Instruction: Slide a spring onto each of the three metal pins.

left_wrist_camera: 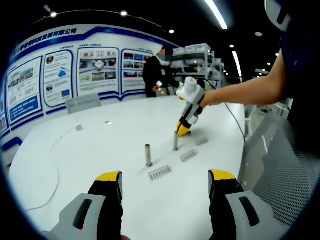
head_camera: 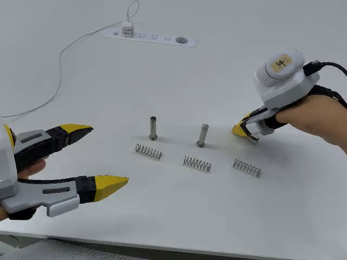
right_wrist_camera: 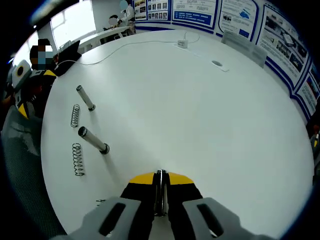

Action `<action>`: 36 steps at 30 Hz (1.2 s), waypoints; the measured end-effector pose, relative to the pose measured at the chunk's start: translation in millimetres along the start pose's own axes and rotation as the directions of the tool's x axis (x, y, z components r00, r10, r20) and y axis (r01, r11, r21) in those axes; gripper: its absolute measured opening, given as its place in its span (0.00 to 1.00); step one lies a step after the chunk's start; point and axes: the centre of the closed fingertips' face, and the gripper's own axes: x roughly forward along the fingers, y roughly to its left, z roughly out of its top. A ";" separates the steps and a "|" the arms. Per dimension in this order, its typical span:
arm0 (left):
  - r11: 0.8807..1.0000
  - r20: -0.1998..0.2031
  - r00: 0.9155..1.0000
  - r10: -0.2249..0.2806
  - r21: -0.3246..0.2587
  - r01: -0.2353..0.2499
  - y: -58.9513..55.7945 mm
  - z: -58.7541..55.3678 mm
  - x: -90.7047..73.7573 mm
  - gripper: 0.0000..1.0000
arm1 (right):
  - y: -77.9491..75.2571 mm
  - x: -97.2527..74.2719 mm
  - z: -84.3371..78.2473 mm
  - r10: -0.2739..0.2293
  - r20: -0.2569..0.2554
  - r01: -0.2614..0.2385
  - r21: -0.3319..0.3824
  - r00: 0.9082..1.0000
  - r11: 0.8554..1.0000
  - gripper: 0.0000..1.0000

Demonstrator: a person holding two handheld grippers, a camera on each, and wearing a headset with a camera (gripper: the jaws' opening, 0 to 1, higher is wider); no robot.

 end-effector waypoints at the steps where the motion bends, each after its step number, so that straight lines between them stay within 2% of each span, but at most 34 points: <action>1: 1.000 0.000 1.000 0.000 -0.001 0.000 0.2 -0.3 -0.1 0.71 | 0.6 -0.1 -0.3 0.002 -0.003 -0.002 -0.003 1.000 1.000 0.10; 9: 1.000 0.000 1.000 -0.003 -0.004 0.003 0.0 -1.5 1.7 0.71 | -0.1 -0.1 0.0 0.010 -0.021 -0.010 0.008 1.000 1.000 0.09; 13: 1.000 0.001 1.000 -0.007 -0.003 0.007 -0.5 -1.0 3.6 0.71 | 1.7 0.5 0.3 -0.003 -0.033 0.002 -0.022 0.999 1.000 0.09; 15: 1.000 0.005 1.000 -0.008 -0.002 0.008 -0.8 0.5 4.4 0.71 | 0.7 0.4 0.2 -0.010 -0.033 0.010 -0.015 0.999 1.000 0.09; 17: 1.000 0.008 1.000 -0.008 0.000 0.008 -1.3 1.7 5.0 0.71 | -0.1 0.3 0.4 -0.015 -0.018 0.015 0.011 1.000 1.000 0.09; 22: 1.000 0.009 1.000 -0.007 0.006 0.006 -1.8 3.6 2.3 0.71 | 1.0 -3.2 -2.3 -0.043 -0.007 0.043 0.011 0.999 0.999 0.09; 27: 1.000 0.014 1.000 0.007 -0.001 -0.007 1.8 3.9 -0.9 0.71 | 5.6 -15.6 0.5 -0.042 0.022 0.042 0.019 0.999 0.999 0.09; 36: 1.000 0.017 1.000 -0.003 0.007 0.003 -1.2 5.6 1.7 0.70 | 15.7 -34.4 2.1 -0.041 0.096 0.036 0.054 0.995 0.998 0.09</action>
